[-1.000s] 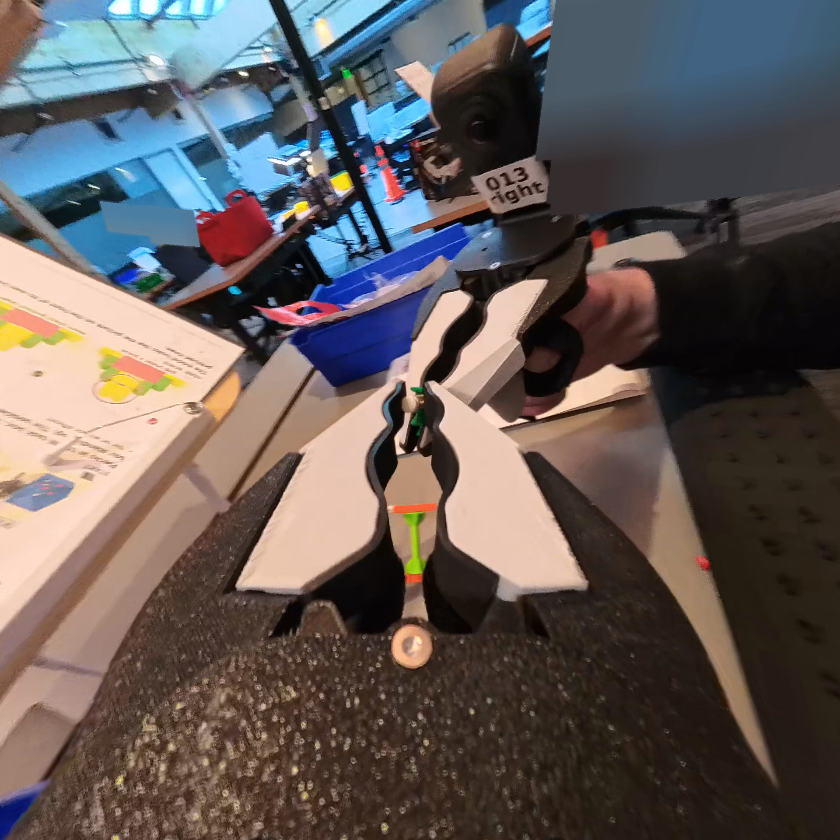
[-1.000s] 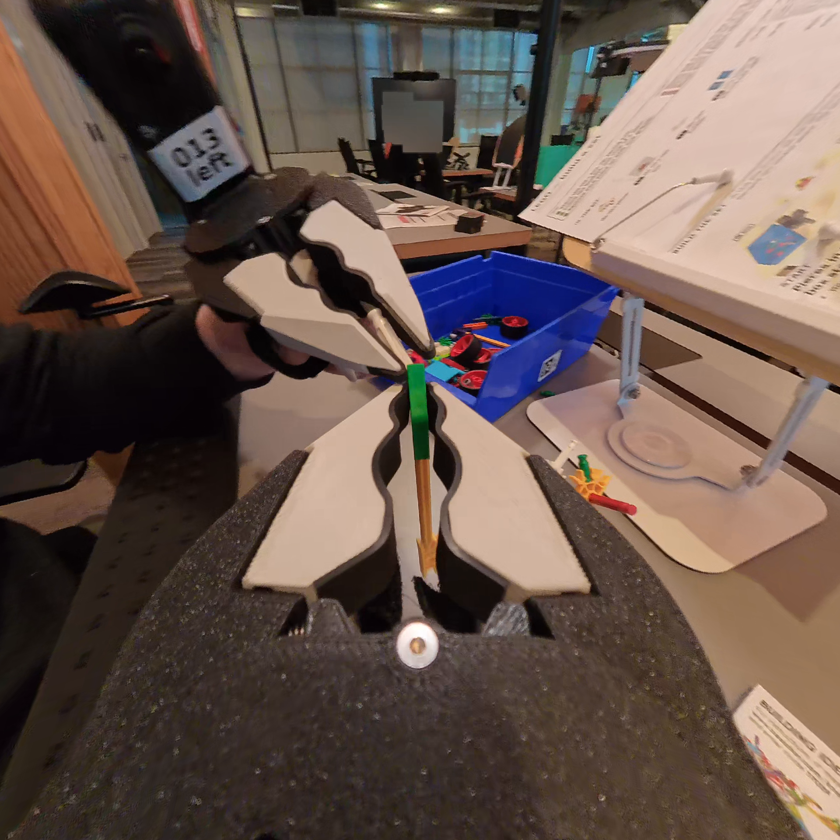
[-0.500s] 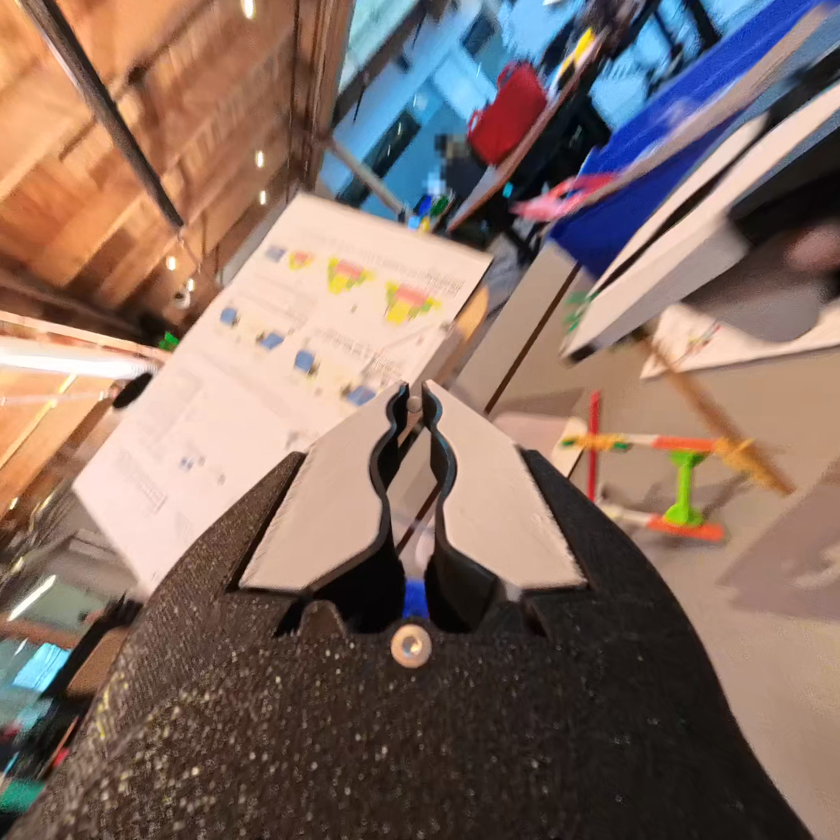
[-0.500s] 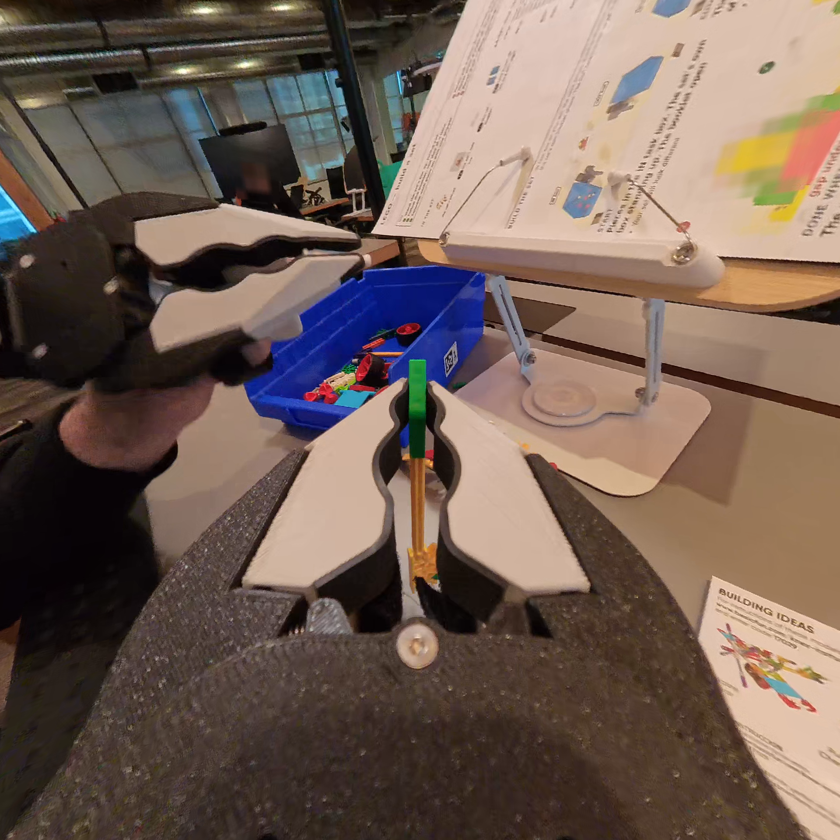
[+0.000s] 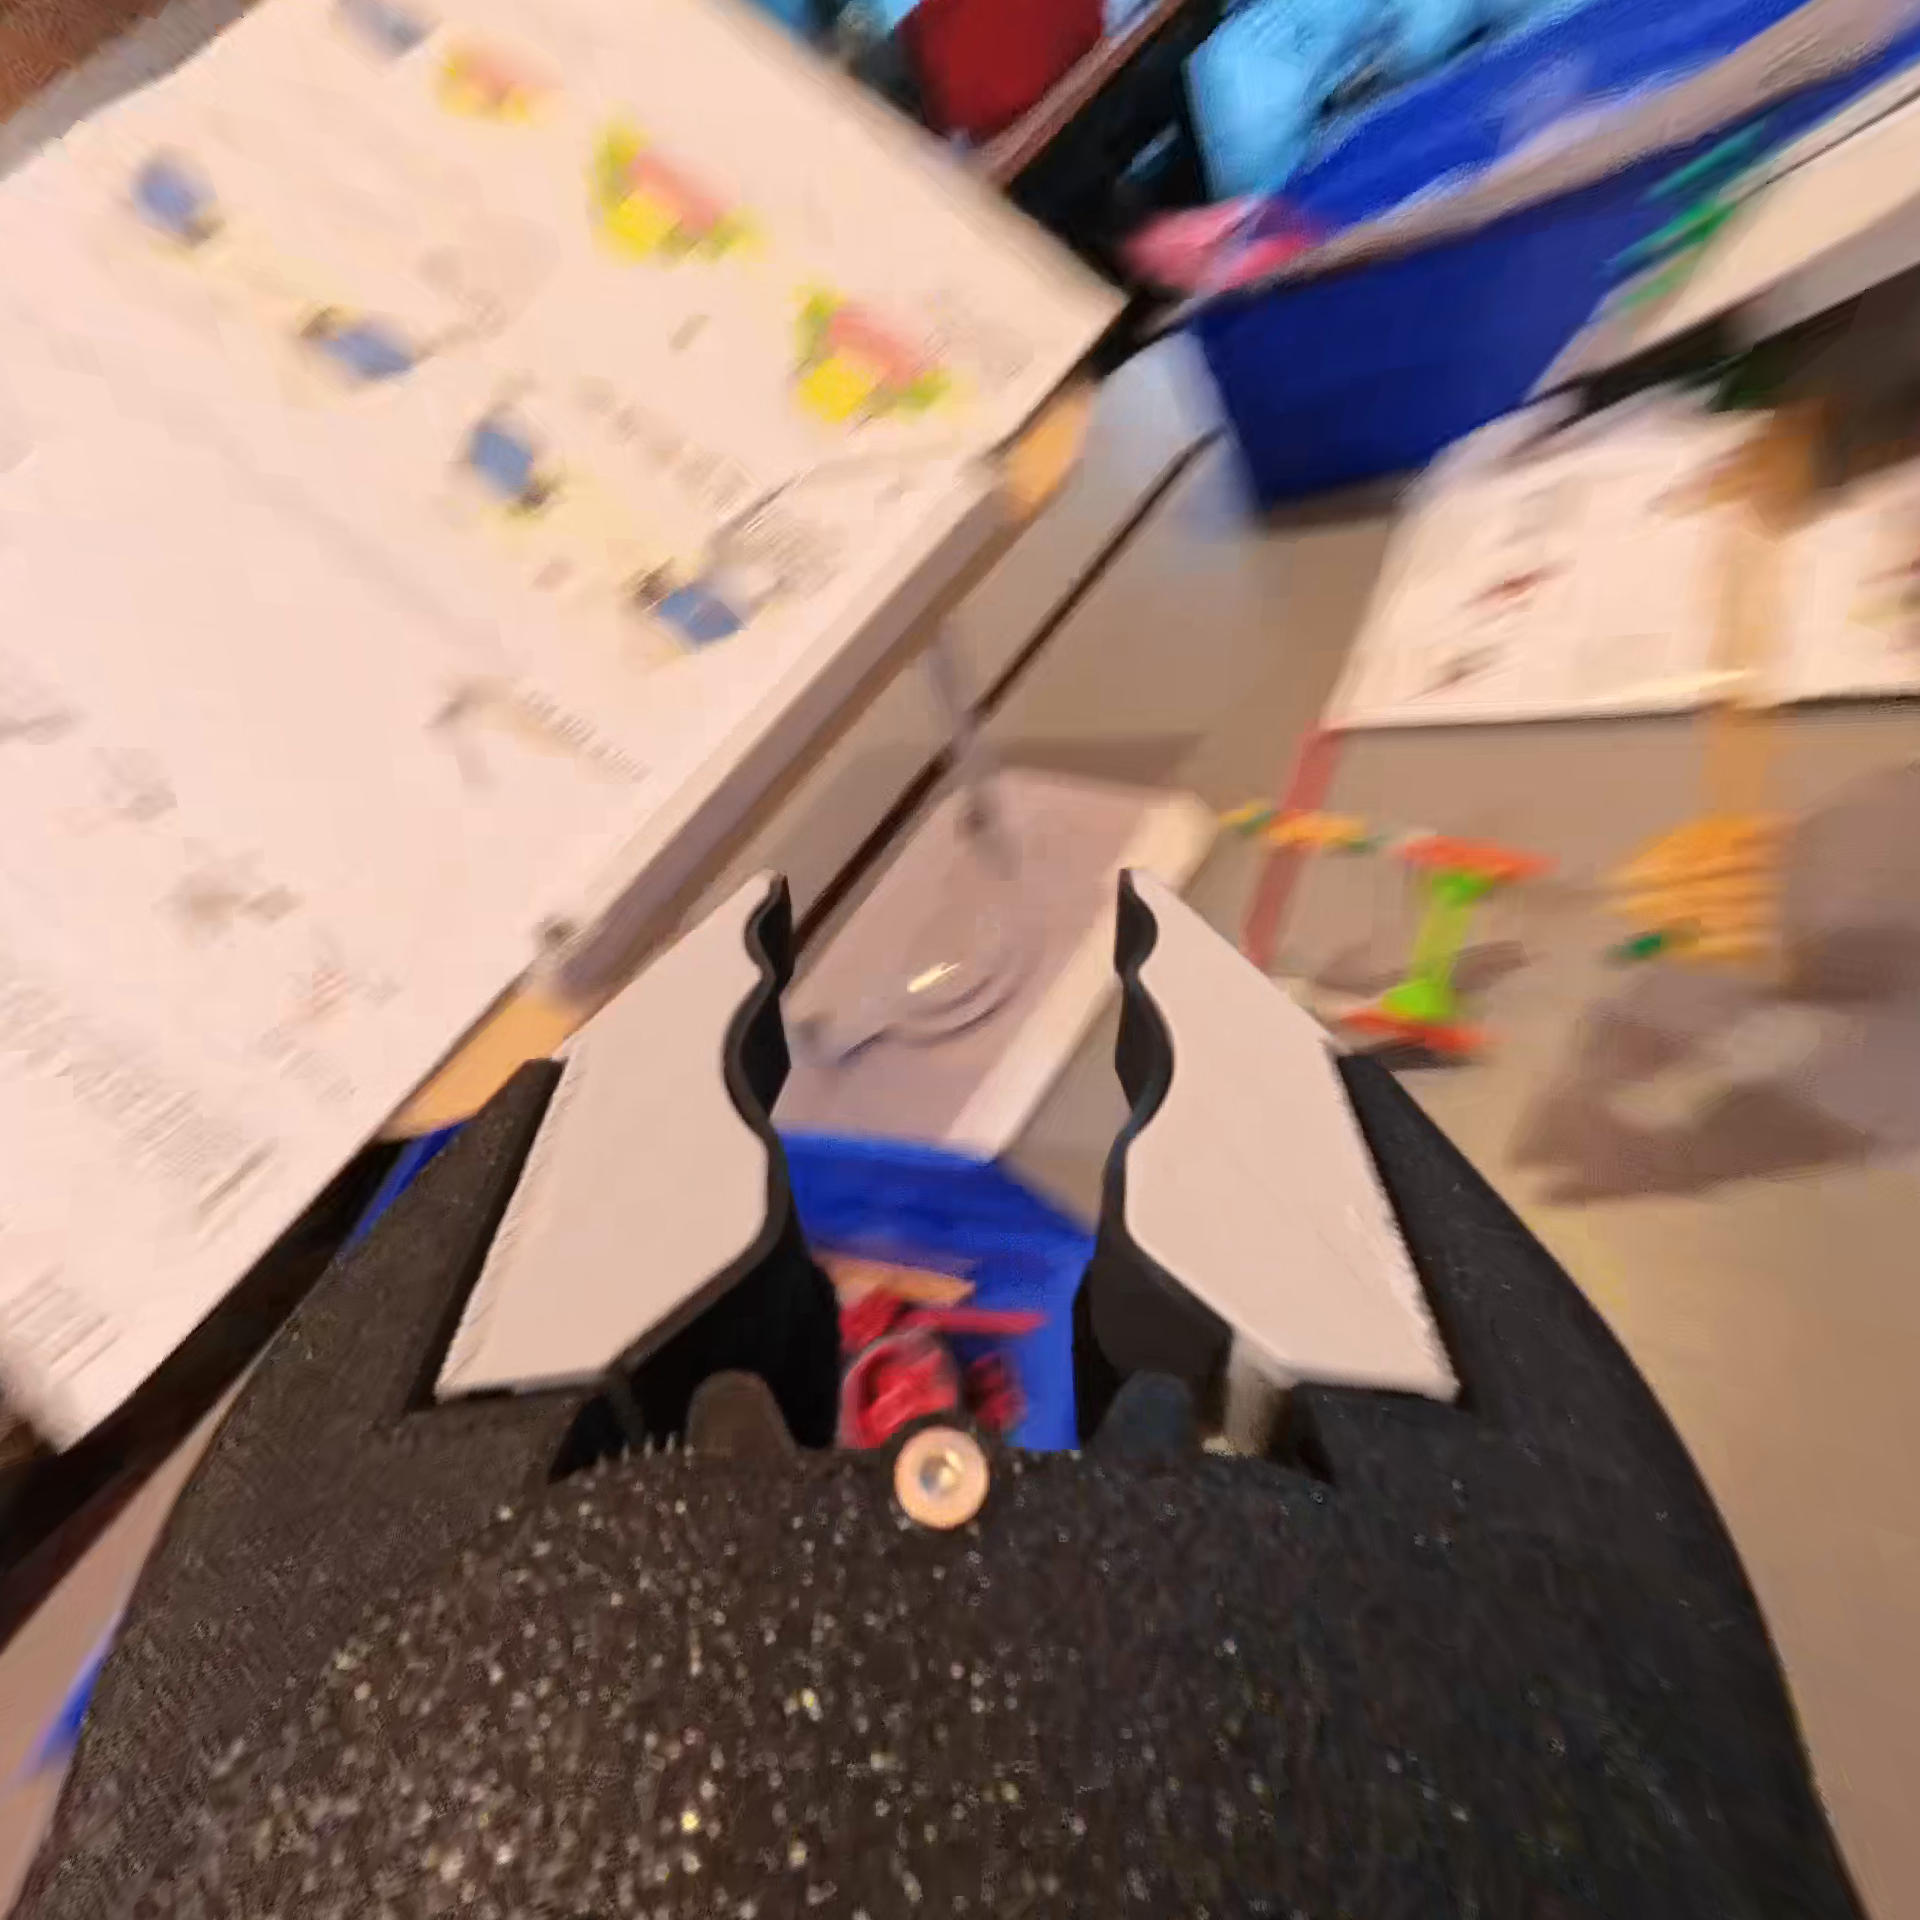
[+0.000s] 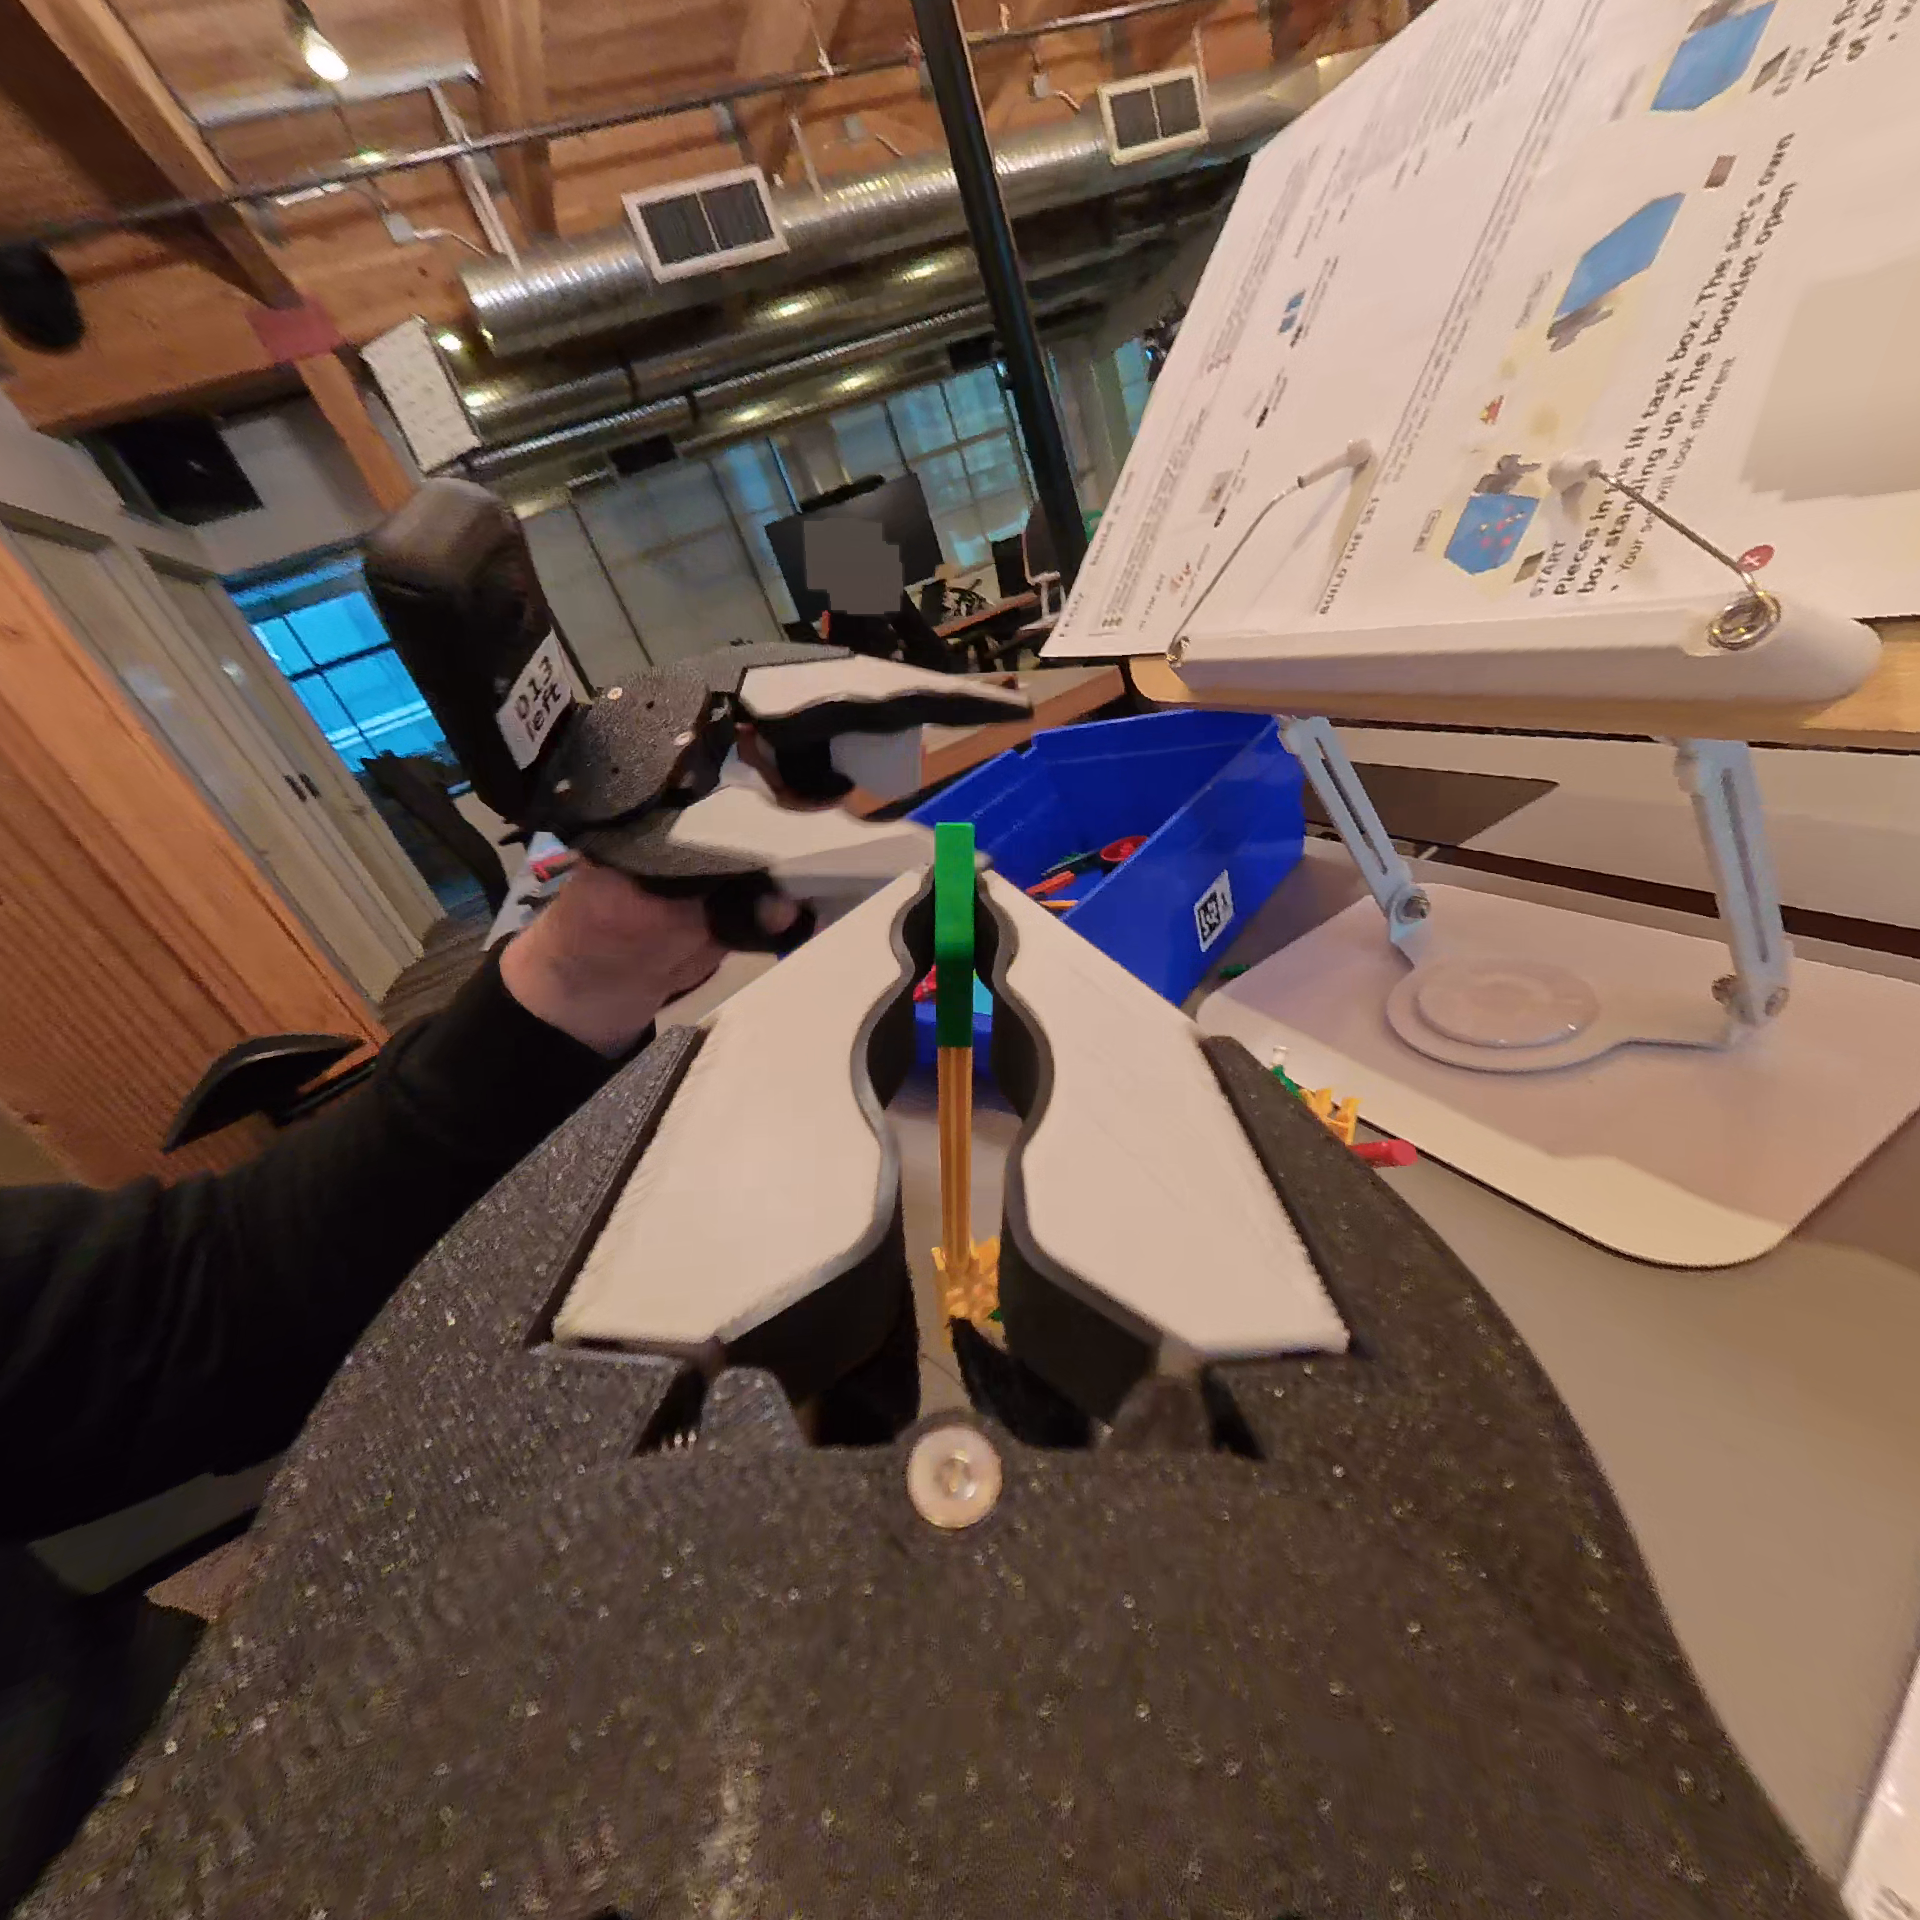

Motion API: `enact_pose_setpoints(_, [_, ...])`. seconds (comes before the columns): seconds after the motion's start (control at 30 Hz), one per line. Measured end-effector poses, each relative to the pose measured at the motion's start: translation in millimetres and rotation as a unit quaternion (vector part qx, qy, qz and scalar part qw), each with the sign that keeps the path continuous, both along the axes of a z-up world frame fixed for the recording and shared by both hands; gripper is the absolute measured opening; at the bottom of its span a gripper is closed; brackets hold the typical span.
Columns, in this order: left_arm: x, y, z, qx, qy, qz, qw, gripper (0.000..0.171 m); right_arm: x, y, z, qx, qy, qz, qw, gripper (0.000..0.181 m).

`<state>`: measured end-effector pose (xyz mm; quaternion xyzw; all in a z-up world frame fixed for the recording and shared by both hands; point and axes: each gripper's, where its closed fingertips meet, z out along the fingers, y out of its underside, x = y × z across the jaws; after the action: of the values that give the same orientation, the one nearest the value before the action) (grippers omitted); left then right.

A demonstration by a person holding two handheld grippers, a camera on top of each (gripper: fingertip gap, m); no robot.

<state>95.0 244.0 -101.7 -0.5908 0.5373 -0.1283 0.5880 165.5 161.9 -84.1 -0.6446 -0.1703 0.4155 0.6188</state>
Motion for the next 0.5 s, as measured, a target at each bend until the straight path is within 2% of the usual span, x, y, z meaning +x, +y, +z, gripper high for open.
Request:
enact_pose_setpoints(0.1, [44,-72,-1,-0.104,-0.043,-0.166,0.98,0.058,-1,-7,9,0.015,0.028,0.023,0.999,0.003])
enact_pose_setpoints(0.17, [64,-102,-11,-0.154,-0.045,-0.225,0.961,0.061,-3,-14,16,0.026,0.046,0.044,0.998,0.003])
enact_pose_setpoints(0.23, [78,-123,-23,-0.188,-0.033,-0.27,0.944,0.043,-6,-18,19,0.033,0.051,0.058,0.996,0.003])
enact_pose_setpoints(0.3, [85,-136,-26,-0.221,-0.043,-0.295,0.929,0.012,-7,-21,20,0.041,0.046,0.062,0.996,0.003])
enact_pose_setpoints(0.33, [86,-139,-25,-0.238,-0.051,-0.302,0.922,0.005,-9,-23,22,0.049,0.039,0.064,0.996,0.003])
enact_pose_setpoints(0.37, [87,-137,-23,-0.252,-0.062,-0.301,0.918,0.004,-8,-24,23,0.066,0.024,0.052,0.996,0.003])
enact_pose_setpoints(0.43, [87,-135,-25,-0.296,-0.07,-0.297,0.905,0.002,-10,-22,20,0.104,-0.055,0.005,0.993,0.002])
enact_pose_setpoints(0.5, [89,-137,-31,-0.33,-0.068,-0.298,0.893,0.003,-17,-22,13,0.161,-0.166,-0.042,0.972,0.004])
